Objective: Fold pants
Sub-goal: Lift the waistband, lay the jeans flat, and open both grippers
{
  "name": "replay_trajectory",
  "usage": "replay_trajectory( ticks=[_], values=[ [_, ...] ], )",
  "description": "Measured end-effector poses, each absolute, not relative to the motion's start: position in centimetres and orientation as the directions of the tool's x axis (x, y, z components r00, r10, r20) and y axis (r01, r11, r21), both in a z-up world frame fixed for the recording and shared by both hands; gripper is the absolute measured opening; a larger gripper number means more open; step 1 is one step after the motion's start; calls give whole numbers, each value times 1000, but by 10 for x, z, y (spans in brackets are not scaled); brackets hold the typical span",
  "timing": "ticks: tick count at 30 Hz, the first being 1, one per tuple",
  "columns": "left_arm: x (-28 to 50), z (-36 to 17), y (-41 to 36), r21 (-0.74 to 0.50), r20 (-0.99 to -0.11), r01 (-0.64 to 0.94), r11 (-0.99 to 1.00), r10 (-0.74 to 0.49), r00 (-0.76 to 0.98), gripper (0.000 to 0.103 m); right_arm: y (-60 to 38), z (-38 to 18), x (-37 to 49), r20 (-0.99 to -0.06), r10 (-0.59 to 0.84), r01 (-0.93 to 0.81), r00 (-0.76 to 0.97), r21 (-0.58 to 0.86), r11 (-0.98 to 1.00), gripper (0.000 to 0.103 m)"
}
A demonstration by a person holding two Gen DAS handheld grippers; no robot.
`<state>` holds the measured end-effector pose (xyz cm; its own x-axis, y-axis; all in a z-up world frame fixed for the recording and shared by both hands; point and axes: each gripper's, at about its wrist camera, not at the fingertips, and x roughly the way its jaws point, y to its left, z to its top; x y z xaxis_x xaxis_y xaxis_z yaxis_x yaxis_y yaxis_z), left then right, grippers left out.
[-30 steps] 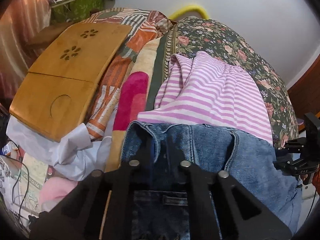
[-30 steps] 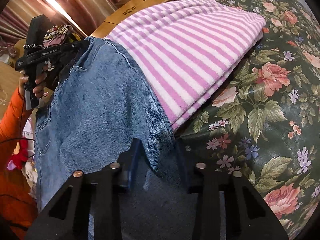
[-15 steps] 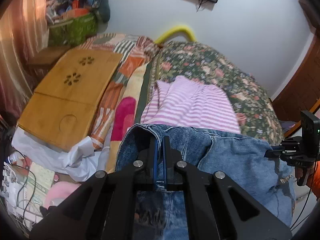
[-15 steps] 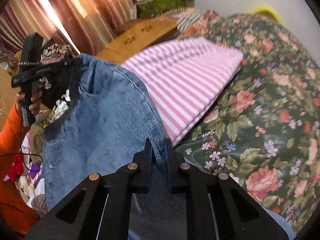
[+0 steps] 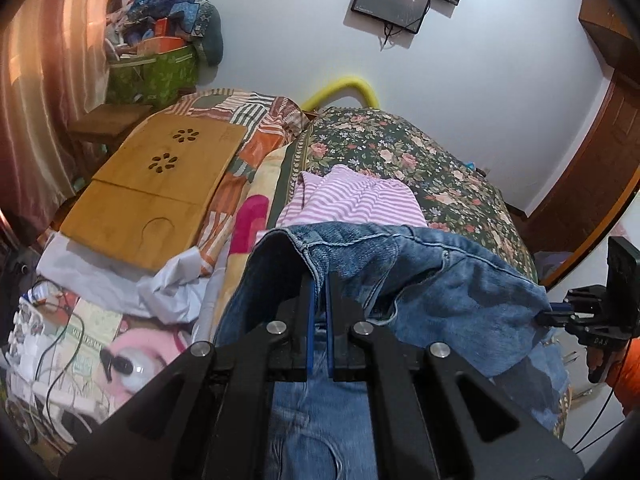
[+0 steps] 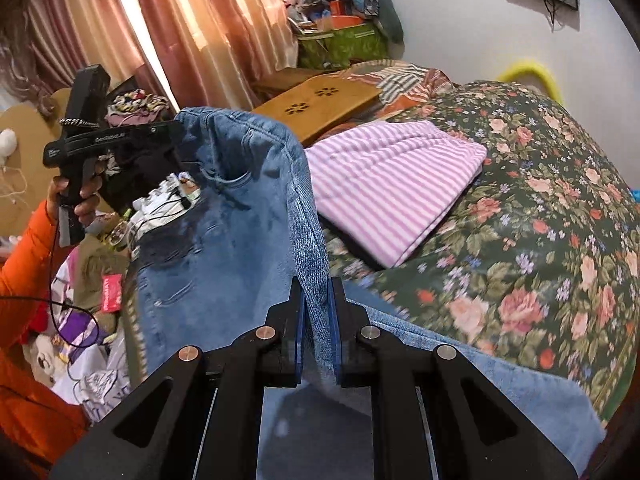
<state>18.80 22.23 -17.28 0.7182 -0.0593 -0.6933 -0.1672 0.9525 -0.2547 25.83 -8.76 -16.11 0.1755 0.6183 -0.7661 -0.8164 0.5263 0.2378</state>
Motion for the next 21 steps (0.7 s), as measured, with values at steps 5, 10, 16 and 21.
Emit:
replay_trajectory(
  ticks=[5,10,16,21],
  values=[
    [148,-170,217,-241,-678,-173,955,-39,734,3,-91,-165,228,-762,625,-823,170,239,515,10],
    [113,-179,223,-254,-684,-210,944,-22,729,3,-93,-174,198,-762,627,-824,161,246,511,10],
    [77,-213,236,-287,-726,-269,919,-26,687,3,-92,-195,172,-770,623,-818,134,269,508,10],
    [61,-241,242,-276,-755,-305,912,-10,655,3,-88,-214,155,-785,608,-814,117,275,512,10]
  ],
)
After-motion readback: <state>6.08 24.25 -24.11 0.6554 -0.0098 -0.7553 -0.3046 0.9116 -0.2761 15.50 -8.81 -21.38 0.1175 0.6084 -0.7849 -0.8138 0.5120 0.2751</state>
